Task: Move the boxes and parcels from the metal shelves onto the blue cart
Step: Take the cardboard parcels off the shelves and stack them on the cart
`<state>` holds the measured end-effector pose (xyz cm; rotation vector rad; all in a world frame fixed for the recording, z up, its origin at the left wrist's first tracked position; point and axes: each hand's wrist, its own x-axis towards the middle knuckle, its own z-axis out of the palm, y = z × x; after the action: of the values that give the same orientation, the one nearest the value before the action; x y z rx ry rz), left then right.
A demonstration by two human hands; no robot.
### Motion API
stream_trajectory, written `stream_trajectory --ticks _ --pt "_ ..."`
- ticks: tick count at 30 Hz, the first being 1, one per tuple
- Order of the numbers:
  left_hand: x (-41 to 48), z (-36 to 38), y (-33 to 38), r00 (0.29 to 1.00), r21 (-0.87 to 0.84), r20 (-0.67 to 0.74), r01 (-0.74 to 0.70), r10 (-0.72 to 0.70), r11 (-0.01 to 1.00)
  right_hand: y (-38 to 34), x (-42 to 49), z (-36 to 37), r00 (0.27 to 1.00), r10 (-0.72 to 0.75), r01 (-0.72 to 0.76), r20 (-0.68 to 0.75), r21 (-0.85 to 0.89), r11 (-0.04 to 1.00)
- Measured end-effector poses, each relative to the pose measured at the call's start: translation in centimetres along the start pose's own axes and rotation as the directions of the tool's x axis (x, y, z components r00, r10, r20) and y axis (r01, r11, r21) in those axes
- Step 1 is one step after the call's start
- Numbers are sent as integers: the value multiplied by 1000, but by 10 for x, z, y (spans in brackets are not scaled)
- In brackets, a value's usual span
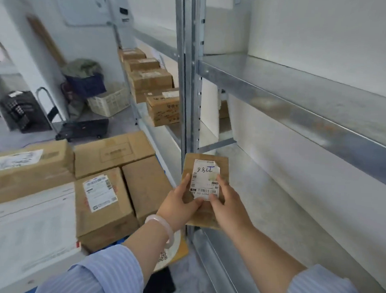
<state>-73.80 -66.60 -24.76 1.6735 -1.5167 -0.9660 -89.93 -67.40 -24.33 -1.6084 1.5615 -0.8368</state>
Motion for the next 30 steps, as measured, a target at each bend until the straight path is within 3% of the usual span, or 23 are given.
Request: stream_trajectory --ticks 5,10,22,30 --pt "-8 -71 -15 982 -10 -189 19 -21 1000 -55 22 50 985 -130 134 111 -31 990" --pt "-5 -137 -42 961 -20 -269 56 -60 998 -101 43 107 955 -216 232 203 -57 971" --pt "40 -265 -112 942 -58 -325 75 -90 995 -182 115 228 914 -231 238 335 19 971" --pt "71 -302 -144 906 -32 -401 134 -135 990 -214 170 271 886 -214 233 412 4 973"
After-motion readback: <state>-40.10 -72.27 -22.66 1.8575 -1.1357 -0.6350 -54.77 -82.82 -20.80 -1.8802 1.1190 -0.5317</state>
